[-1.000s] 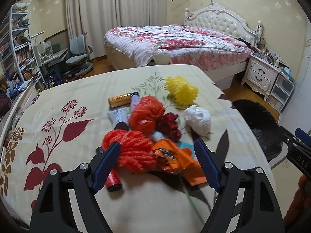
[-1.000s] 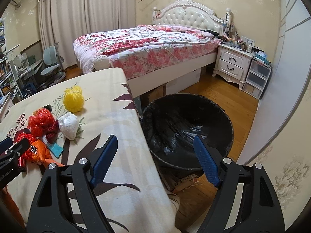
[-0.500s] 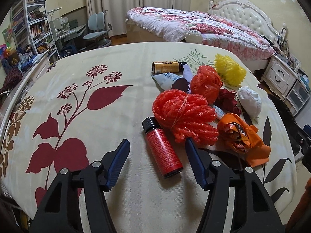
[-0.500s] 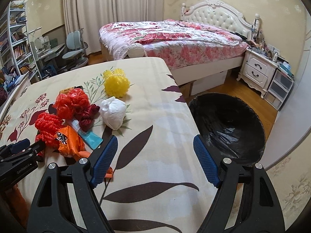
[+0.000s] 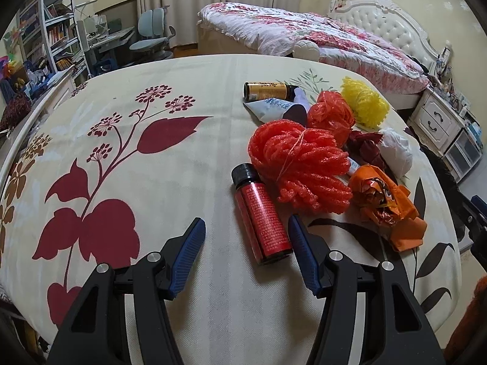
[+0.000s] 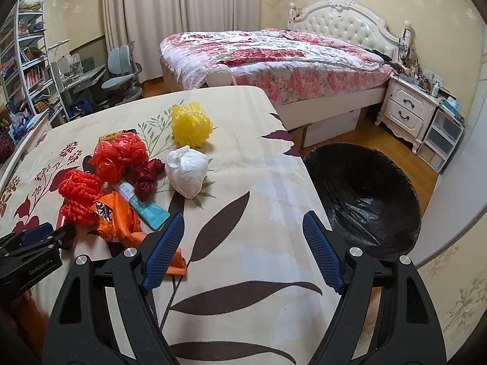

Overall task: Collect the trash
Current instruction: 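Grasp the red spray can with the left tool while the right tool grasps the orange wrapper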

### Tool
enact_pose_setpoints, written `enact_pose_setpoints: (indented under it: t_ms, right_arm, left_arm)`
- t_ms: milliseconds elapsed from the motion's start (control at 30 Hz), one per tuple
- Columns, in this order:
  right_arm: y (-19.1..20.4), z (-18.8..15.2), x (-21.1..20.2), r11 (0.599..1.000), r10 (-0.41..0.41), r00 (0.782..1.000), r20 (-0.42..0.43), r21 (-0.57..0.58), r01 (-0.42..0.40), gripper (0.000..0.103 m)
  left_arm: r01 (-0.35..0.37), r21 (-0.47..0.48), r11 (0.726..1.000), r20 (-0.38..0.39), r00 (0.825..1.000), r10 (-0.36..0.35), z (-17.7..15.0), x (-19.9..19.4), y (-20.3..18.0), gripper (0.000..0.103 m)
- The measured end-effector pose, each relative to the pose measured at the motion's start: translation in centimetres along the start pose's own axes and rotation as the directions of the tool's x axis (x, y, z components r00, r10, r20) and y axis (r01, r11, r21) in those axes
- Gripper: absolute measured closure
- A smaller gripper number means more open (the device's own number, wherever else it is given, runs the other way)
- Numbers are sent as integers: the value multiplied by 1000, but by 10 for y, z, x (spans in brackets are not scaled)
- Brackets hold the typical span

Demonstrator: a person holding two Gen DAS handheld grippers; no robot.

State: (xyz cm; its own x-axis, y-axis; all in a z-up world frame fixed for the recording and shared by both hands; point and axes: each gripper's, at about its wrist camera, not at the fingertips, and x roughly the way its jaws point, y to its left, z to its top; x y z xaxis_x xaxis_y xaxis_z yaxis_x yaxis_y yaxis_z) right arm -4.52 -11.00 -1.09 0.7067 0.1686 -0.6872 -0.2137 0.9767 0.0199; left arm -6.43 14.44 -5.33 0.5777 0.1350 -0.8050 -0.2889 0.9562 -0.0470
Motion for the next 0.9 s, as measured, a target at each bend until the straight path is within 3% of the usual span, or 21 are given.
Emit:
enact_pose_setpoints:
  t_ms: [67, 300, 500, 900]
  right_arm:
    - [-1, -1, 0, 1000, 0, 1000, 0, 3, 0, 25]
    - [4, -2, -1, 1000, 16, 1000, 2, -5, -16, 25]
    - [18, -4, 0, 999, 43, 999, -7, -32, -43, 25]
    - [71, -2, 0, 978, 152, 988, -17, -140, -153, 25]
  left_arm:
    - [-3, -3, 1000, -4, 1000, 3, 2, 3, 1, 45]
    - [3, -1, 1000, 0, 1000, -3, 5, 4, 9, 76]
    - [23, -19, 1000, 10, 1000, -23, -2, -2, 21, 76]
    - [-28, -80, 996, 47, 998, 32, -4, -15, 58, 76]
